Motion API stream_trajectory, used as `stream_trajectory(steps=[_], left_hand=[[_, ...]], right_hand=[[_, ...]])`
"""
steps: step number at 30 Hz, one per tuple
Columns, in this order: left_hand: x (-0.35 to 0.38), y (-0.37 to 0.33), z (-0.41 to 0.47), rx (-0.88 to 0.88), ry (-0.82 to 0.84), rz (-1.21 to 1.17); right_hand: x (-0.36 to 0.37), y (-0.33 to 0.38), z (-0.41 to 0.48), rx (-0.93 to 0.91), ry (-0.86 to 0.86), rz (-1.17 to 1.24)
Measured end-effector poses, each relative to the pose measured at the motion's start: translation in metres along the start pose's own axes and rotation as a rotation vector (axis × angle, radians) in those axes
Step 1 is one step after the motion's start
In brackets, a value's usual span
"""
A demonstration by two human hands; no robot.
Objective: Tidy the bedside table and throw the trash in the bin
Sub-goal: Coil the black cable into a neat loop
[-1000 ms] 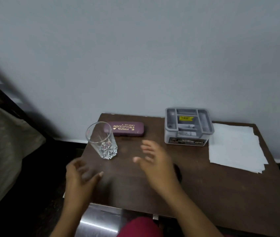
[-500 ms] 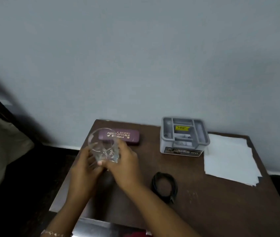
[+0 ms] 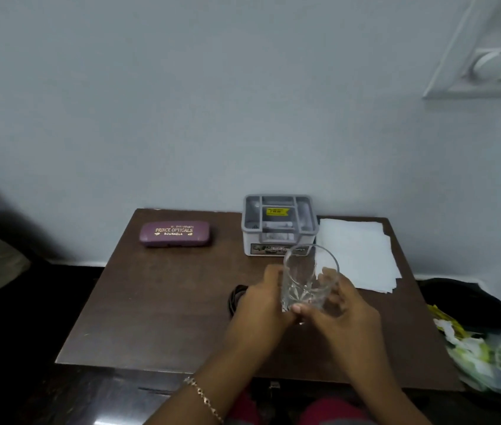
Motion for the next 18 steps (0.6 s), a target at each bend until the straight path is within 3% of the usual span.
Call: stream_trajectory(steps=[5, 9, 13, 15, 18], left_hand=[[0.018, -0.004, 0.004, 0.027, 0.082, 0.188], [0.018, -0.007, 0.004, 0.054, 0.057, 0.242], [0.011, -0.003, 0.004, 0.051, 0.142, 0.250], [-0.004, 0.005, -0.001, 0.030, 0.134, 0.203], [-0.038, 0.029, -0.015, -0.088, -0.046, 0.091]], right_hand=[[-0.005, -0.016, 0.001, 0.020, -0.022, 0.001], [-0.003, -0.022, 0.003, 0.029, -0.025, 0.001], [-0.001, -0.033, 0.000, 0.074, -0.008, -0.052], [-0.001, -0.042, -0.013, 0.171, -0.053, -0.142], [-0.005, -0.052, -0.039, 0.404, -0.030, -0.075]])
Point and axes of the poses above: each hand's wrist, its own z-axis towards the middle knuckle, its own x-axis out of the palm, y = z × x, the point moved 2 cm from there along z, towards the middle knuckle, and after that the axes turned 9 degrees about -y, right-handed, at the moved point
